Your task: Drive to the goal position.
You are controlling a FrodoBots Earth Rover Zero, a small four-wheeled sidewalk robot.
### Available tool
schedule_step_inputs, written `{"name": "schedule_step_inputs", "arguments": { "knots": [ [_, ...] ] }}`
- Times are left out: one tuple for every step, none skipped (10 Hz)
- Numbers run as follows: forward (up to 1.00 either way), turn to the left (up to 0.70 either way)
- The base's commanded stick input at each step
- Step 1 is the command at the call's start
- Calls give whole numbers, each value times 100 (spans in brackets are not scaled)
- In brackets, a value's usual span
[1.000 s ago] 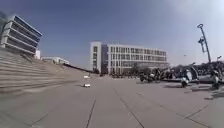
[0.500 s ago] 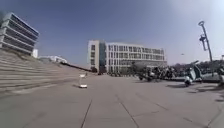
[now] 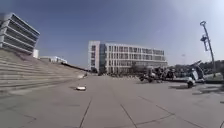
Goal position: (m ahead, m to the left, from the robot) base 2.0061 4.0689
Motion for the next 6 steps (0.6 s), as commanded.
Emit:
{"name": "schedule_step_inputs", "arguments": {
  "knots": [
    [4,4],
    [3,19],
    [1,37],
    [5,5],
    [5,5],
    [5,5]
  ]
}}
